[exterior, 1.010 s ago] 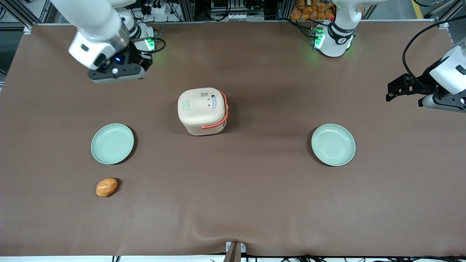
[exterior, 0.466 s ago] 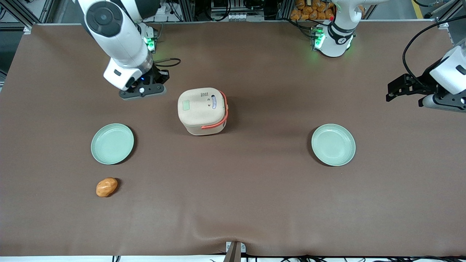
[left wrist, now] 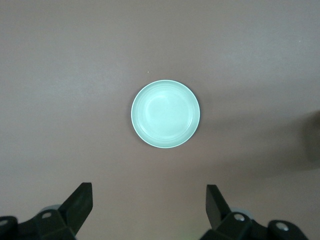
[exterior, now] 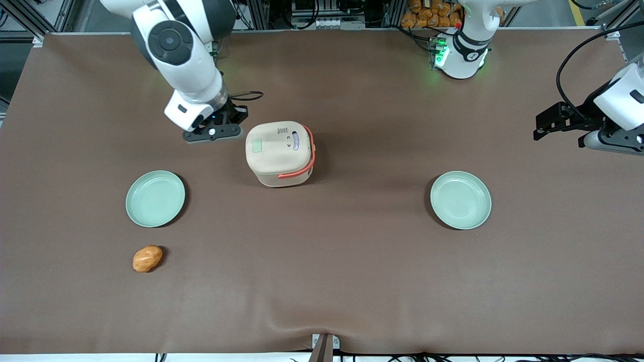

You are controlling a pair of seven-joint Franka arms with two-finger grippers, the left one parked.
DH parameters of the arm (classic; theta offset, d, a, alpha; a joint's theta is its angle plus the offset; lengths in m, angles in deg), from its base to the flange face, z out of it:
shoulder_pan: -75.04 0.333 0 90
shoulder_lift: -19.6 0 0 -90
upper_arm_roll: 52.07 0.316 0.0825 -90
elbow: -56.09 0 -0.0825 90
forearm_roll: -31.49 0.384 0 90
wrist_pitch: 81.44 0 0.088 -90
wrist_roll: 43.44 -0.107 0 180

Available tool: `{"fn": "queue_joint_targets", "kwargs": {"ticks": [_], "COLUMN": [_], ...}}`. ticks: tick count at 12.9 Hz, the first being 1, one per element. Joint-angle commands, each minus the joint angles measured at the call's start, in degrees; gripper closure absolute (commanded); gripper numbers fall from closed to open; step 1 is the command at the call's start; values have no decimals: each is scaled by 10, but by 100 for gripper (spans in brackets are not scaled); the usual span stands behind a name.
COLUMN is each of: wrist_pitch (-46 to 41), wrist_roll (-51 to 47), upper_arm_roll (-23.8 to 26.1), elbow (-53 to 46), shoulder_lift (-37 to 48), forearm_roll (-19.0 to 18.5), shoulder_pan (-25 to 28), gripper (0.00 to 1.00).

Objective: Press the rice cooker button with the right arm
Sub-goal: 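Lower the right gripper onto the rice cooker's green lid button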

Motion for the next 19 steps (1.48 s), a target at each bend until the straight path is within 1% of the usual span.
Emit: {"fn": "queue_joint_targets", "kwargs": {"ticks": [1, 3, 5, 8, 15, 19], "wrist_pitch": [34, 57, 107, 144, 147, 146], "wrist_roll": [-36, -44, -62, -68, -69, -86], "upper_arm_roll": [9, 14, 14, 14, 14, 13], "elbow": [7, 14, 41, 54, 72, 74], "shoulder_lift": [-12, -26, -28, -50, -52, -58], "forearm_roll": [5, 4, 4, 0, -8, -19], "shoulder_pan": [9, 12, 14, 25, 26, 22], "gripper": [100, 100, 100, 100, 100, 100]}}
